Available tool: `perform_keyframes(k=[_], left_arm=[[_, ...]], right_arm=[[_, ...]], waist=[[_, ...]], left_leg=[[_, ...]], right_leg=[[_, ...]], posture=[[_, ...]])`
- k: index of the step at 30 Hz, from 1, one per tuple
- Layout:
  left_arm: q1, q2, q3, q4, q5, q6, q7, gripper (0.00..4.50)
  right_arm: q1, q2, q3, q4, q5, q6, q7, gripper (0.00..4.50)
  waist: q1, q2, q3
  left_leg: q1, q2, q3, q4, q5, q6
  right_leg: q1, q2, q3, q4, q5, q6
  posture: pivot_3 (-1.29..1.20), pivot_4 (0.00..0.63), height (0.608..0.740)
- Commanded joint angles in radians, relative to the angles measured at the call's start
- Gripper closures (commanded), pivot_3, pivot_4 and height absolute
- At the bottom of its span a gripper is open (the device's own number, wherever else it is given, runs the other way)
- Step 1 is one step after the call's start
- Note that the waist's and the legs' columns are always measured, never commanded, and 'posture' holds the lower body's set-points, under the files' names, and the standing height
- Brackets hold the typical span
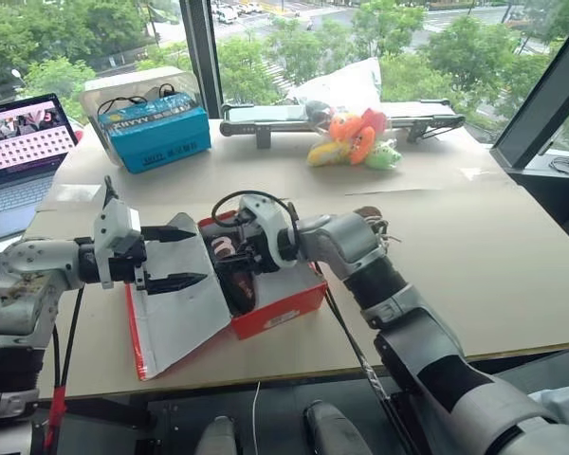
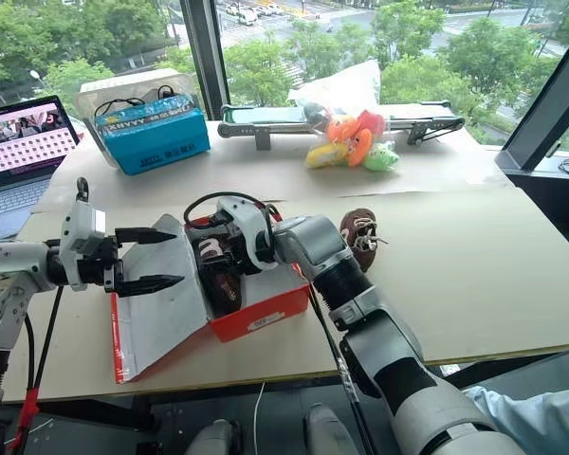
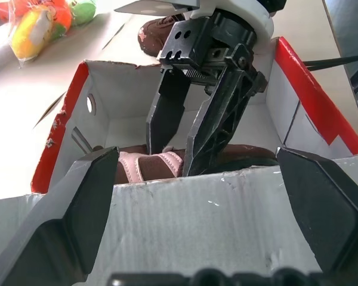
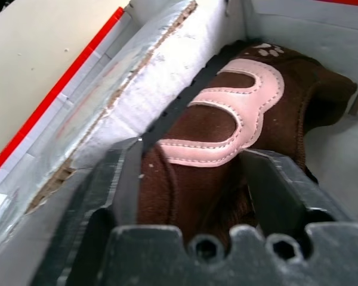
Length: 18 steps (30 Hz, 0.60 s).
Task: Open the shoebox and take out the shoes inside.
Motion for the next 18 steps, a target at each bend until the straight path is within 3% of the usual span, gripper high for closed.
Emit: perform_keyframes(k=[1,6,18], left_arm=[[-0.018,0.008,0.023,-0.009,-0.003,-0.010,0.007,0.00],[-0.019,0.011,0.023,-0.010,-0.003,-0.011,0.009,0.00],[-0.026,0.012,0.018,-0.007,-0.003,-0.007,0.006,0.00]], right_arm=[[0.048,-0.005,0.059,0.067,-0.065,0.034,-0.017,3.04],[0.048,-0.001,0.047,0.072,-0.071,0.035,-0.022,4.36],[-0.015,-0.002,-0.057,0.027,-0.064,0.063,-0.065,4.44]], waist=[[0.000,0.000,0.000],[0.001,0.000,-0.002],[0.000,-0.001,-0.002]], left_leg=[[0.003,0.000,0.000,0.000,0.000,0.000],[0.006,0.000,0.000,0.000,0.000,0.000],[0.005,0.000,0.000,0.000,0.000,0.000]], right_leg=[[0.003,0.000,0.000,0.000,0.000,0.000],[0.005,0.000,0.000,0.001,0.000,0.000],[0.003,0.000,0.000,0.001,0.000,0.000]], posture=[[0.00,0.150,0.740],[0.00,0.150,0.740],[0.00,0.150,0.740]])
